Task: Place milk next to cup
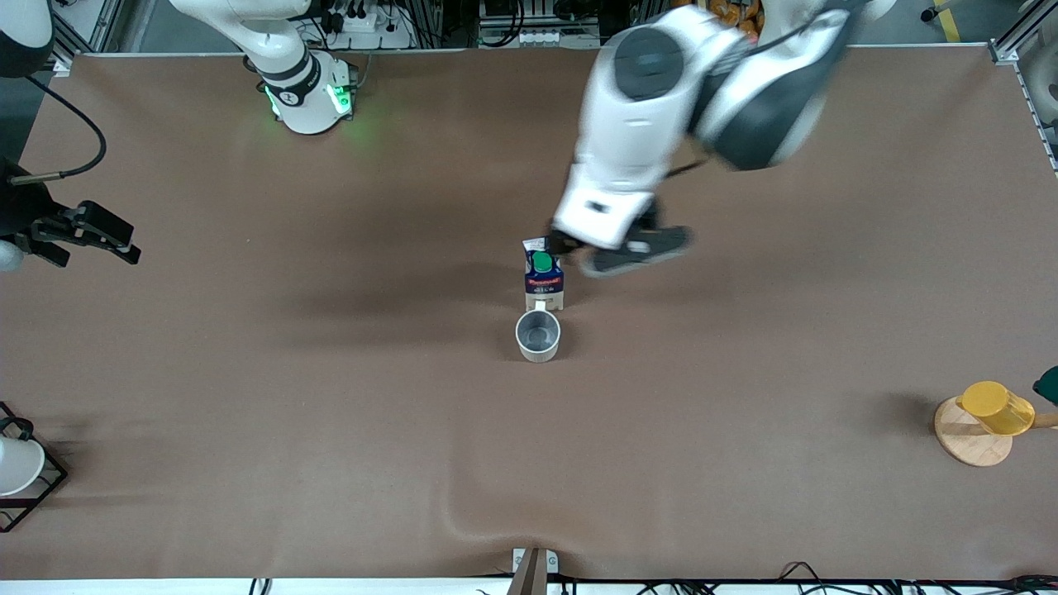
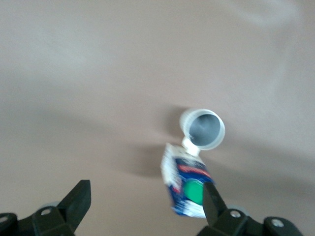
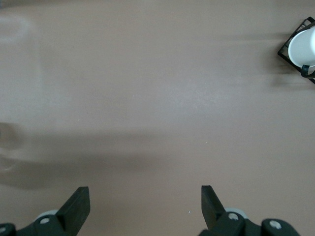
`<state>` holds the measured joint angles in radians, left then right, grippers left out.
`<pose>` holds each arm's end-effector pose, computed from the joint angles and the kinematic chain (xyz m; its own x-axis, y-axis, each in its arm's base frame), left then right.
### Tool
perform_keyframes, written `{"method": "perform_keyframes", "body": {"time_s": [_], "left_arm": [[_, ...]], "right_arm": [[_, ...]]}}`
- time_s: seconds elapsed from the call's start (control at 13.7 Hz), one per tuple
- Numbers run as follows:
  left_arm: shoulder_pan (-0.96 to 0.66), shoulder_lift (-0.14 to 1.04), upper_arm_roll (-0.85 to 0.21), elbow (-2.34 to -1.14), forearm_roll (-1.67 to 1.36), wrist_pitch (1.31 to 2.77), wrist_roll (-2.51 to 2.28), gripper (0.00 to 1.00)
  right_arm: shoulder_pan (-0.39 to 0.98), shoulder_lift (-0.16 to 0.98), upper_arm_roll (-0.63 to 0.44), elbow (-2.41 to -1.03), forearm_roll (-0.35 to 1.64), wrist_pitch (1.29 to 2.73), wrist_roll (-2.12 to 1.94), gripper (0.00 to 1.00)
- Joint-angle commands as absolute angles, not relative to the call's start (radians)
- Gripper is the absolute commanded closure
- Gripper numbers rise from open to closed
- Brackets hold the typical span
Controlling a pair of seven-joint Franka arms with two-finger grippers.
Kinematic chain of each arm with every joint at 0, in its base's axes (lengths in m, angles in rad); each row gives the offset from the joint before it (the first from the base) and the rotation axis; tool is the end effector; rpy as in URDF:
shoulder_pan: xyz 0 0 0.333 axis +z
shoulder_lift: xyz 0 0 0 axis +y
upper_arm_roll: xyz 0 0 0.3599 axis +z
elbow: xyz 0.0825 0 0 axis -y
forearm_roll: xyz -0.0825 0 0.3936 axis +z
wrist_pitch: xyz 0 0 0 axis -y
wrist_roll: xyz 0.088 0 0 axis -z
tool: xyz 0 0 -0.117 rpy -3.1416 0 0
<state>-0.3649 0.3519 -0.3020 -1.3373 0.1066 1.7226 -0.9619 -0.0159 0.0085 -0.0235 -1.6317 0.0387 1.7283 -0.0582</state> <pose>0.5715 -0.3892 0.5722 0.9543 0.2973 0.0306 0.2961 -0.9544 0.0380 0.5816 -0.0189 0.6385 0.9959 0.0129 0.0900 0.0159 -0.9993 -0.0332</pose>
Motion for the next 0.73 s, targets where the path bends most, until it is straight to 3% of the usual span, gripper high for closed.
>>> {"method": "perform_keyframes", "body": {"time_s": [0.0, 0.44, 0.66], "left_arm": [[-0.253, 0.295, -0.311, -1.371, 0.124, 1.681, -0.815, 0.0], [-0.111, 0.201, -0.302, -1.377, 0.11, 1.526, -0.438, 0.0], [-0.135, 0.12, -0.162, -1.399, 0.089, 1.453, -0.231, 0.0]], "right_arm": [[-0.017, 0.002, -0.023, -1.626, 0.021, 1.717, -0.048, 0.0], [-0.018, 0.003, -0.025, -1.628, 0.021, 1.715, -0.048, 0.0], [-0.017, 0.003, -0.025, -1.629, 0.021, 1.715, -0.048, 0.0]]}}
